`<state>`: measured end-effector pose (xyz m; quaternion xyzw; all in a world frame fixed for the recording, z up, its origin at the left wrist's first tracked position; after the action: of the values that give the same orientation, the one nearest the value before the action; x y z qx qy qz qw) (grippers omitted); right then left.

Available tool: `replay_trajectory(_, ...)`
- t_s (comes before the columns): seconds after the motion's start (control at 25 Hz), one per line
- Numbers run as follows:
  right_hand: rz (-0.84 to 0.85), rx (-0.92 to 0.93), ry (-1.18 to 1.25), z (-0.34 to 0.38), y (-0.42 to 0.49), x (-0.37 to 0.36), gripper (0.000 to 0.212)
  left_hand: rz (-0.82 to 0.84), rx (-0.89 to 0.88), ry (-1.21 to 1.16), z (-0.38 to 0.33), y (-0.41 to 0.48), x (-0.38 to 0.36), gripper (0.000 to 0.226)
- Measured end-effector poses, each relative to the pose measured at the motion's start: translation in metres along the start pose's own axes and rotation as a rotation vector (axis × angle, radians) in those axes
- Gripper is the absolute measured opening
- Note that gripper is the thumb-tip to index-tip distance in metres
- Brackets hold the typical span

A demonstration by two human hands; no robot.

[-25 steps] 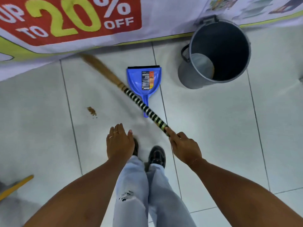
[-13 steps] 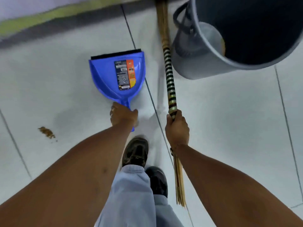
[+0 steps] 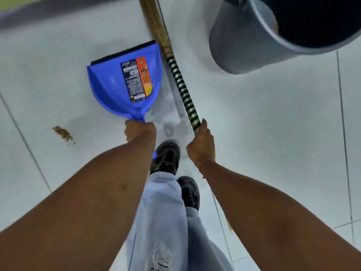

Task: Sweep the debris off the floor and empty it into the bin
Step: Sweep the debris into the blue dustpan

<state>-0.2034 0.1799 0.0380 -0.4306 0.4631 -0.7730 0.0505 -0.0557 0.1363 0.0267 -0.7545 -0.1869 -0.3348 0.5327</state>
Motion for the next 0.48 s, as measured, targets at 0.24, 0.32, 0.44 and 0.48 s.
replay_trajectory(0.24, -0.067, 0.077, -0.128, 0.06, -0.166, 0.032, 0.049, -0.123, 0.151, -0.308, 0.095, -0.094, 0.168, 0.045)
replay_trajectory(0.32, -0.03, 0.059, -0.095, 0.051, -0.202, 0.015, 0.035, -0.159, 0.206, -0.212, 0.151, -0.11, 0.186, 0.043)
replay_trajectory(0.44, 0.063, 0.036, -0.137, 0.048, -0.216, -0.001, 0.037, -0.149, 0.175, -0.127, 0.19, -0.124, 0.198, 0.047)
replay_trajectory(0.48, 0.074, 0.049, -0.136, 0.057, -0.215, 0.0, 0.048, -0.154, 0.144, -0.153, 0.187, -0.123, 0.202, 0.049)
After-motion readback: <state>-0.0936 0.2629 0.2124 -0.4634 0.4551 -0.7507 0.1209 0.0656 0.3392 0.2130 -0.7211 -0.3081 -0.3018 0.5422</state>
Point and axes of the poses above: each hand's wrist, its own y-axis towards the middle knuckle, its own x-axis out of the back of the hand, z = x × y, the point moved 1 cm from there along y, towards the middle knuckle, and after that the axes turned 9 degrees about -x, right-handed, at the moved point
